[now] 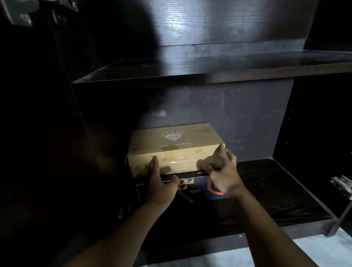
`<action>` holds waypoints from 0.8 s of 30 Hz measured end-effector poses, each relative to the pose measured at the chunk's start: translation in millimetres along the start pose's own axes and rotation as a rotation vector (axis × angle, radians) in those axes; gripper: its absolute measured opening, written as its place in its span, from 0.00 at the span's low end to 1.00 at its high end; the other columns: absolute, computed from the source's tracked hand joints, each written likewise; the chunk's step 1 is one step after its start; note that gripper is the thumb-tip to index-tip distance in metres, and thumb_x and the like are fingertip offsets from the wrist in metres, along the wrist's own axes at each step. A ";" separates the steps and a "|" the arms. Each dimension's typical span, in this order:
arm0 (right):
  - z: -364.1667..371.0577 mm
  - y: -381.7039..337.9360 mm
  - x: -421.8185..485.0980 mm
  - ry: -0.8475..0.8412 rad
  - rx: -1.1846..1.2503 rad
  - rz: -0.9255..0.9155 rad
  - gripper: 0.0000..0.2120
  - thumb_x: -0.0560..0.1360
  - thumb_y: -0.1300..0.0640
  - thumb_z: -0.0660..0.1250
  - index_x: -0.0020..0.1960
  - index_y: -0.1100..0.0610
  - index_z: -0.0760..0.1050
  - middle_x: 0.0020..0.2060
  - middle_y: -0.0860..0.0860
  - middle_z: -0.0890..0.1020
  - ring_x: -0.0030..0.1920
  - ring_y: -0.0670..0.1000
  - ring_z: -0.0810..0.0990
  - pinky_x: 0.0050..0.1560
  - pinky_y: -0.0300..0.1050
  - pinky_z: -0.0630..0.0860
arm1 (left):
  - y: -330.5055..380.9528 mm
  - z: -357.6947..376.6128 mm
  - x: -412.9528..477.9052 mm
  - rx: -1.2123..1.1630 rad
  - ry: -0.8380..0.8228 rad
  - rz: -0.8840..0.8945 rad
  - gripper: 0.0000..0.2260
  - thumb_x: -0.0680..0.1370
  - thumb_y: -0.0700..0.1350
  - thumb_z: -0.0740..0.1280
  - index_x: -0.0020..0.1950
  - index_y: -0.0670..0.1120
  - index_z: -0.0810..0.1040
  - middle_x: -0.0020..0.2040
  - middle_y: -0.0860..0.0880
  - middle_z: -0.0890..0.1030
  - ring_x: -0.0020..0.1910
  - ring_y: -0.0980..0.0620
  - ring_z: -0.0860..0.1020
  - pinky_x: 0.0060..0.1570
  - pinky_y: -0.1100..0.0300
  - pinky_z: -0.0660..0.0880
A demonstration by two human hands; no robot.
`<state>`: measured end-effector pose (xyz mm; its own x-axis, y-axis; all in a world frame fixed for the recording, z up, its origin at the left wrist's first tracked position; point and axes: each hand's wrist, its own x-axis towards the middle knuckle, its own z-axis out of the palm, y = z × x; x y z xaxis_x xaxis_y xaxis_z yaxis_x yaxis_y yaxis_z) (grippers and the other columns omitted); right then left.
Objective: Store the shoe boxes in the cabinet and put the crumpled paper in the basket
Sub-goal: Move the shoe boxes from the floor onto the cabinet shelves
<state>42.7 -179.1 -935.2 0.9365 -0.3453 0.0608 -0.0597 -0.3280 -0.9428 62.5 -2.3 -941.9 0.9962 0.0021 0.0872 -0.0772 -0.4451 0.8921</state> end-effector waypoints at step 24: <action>-189.1 -9.1 -242.2 0.619 -0.435 0.240 0.16 0.78 0.56 0.58 0.60 0.46 0.78 0.53 0.52 0.83 0.49 0.54 0.81 0.49 0.47 0.78 | 122.7 104.2 -188.0 0.090 -0.647 0.388 0.13 0.77 0.45 0.66 0.60 0.46 0.81 0.55 0.46 0.83 0.53 0.46 0.81 0.50 0.60 0.76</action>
<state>-248.9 -258.7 -879.3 0.5267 -0.8342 0.1637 -0.4848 -0.4529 -0.7482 -130.0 -150.6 -895.0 0.7258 -0.6826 0.0851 -0.4505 -0.3782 0.8087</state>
